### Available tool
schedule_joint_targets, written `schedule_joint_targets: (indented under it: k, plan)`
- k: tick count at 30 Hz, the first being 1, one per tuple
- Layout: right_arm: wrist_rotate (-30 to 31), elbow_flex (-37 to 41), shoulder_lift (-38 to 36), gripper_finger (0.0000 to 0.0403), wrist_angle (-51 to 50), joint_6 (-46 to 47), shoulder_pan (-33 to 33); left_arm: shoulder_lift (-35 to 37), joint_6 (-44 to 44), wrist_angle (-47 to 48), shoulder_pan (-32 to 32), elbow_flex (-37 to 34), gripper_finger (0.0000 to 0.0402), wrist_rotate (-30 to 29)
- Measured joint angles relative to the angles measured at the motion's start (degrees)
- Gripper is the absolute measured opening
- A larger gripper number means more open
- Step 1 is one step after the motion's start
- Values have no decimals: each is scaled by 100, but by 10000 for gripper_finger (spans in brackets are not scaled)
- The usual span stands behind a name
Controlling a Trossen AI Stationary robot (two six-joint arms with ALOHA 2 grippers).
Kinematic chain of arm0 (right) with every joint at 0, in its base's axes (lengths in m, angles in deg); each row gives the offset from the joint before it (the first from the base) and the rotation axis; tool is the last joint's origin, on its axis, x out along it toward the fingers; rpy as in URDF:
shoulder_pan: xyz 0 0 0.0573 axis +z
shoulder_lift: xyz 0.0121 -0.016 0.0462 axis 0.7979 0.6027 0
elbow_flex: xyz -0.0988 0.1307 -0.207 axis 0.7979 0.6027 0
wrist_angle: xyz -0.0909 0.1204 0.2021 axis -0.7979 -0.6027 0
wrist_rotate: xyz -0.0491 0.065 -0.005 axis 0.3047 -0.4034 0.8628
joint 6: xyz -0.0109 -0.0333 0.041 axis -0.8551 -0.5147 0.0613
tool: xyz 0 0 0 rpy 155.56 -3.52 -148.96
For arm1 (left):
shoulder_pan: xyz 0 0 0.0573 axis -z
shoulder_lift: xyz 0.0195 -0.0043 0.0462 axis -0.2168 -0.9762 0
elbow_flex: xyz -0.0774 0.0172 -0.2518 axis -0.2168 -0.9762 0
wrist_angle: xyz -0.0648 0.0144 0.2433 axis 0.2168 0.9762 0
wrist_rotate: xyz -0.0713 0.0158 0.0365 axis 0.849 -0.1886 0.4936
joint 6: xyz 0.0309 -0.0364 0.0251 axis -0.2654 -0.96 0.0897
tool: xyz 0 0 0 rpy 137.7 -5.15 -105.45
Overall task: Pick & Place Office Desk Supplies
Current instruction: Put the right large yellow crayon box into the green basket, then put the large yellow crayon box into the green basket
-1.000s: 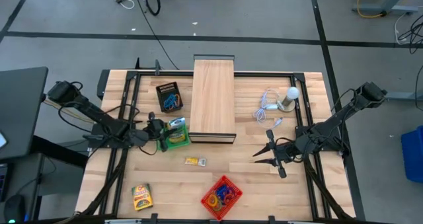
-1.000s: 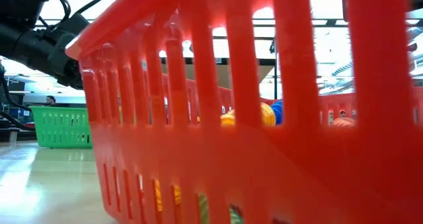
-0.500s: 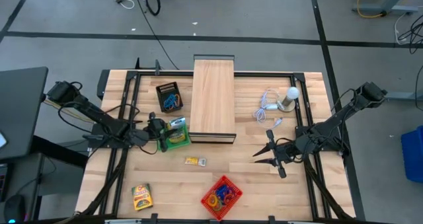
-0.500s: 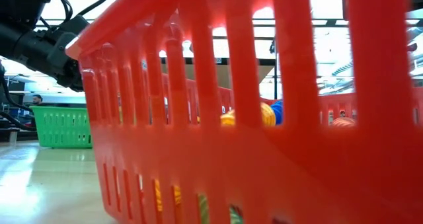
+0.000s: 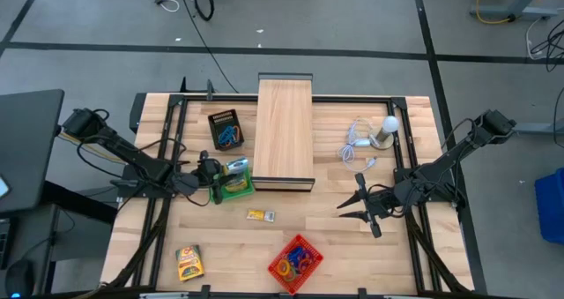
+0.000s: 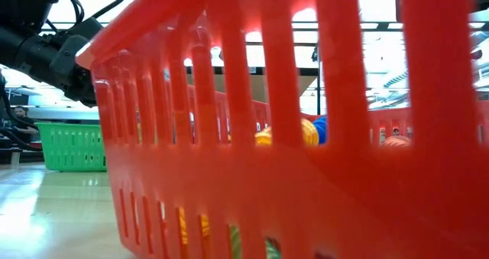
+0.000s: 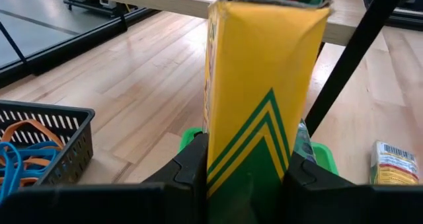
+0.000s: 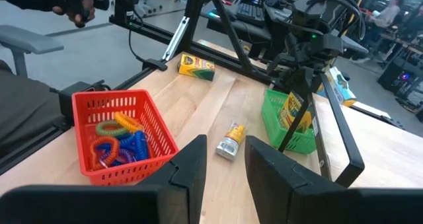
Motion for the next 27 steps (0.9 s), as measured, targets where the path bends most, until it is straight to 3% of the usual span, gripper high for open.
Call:
schedule_joint_targets:
  k: [10,16,19,27]
  plan:
    - [-4,0,2,110,189,-78,0,-2,-124,33,0,-2,110,32]
    - [-1,0,2,110,254,-140,-2,-3,-174,46,2,-7,220,23]
    - [68,0,2,110,252,-136,-2,-6,-178,57,2,-7,246,17]
    - [87,0,2,110,267,-144,-2,-7,-235,193,2,-4,222,-12]
